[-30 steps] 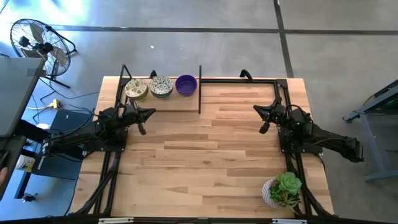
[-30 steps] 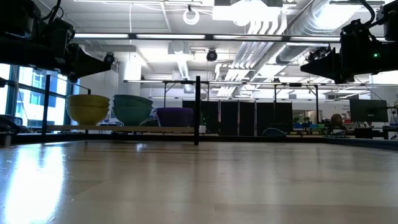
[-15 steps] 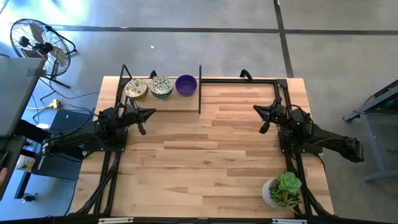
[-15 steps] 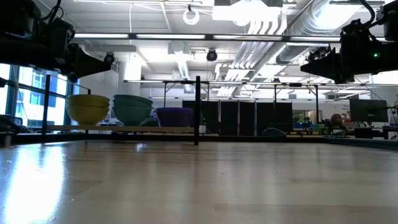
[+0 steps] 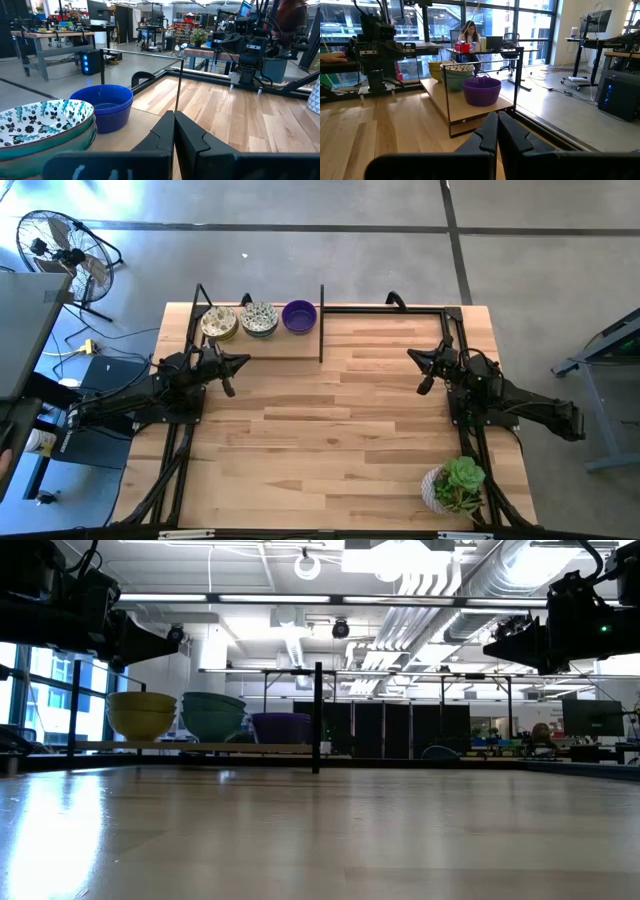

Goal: Pick & Place Mini bowls
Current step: Return to Home Position

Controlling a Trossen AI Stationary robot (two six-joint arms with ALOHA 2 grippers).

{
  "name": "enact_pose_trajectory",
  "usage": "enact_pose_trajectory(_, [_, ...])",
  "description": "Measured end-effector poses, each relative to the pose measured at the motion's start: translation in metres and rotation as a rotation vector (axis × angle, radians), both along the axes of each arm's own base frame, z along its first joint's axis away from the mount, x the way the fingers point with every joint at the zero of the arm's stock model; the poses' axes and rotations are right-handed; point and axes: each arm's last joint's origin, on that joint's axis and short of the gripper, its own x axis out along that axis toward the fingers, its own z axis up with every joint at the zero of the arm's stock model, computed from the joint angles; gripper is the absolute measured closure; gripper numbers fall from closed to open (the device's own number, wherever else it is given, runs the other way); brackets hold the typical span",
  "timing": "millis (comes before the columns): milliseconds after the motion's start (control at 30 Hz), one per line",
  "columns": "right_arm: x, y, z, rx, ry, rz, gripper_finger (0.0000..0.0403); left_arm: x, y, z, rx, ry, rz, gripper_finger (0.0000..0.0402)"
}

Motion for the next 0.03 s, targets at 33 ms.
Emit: enact_pose_trajectory(33, [0.0,0.0,0.0,0.0,0.0,0.0,0.0403,0.0,0.0,0.0,0.0,0.0,0.0,0.0401])
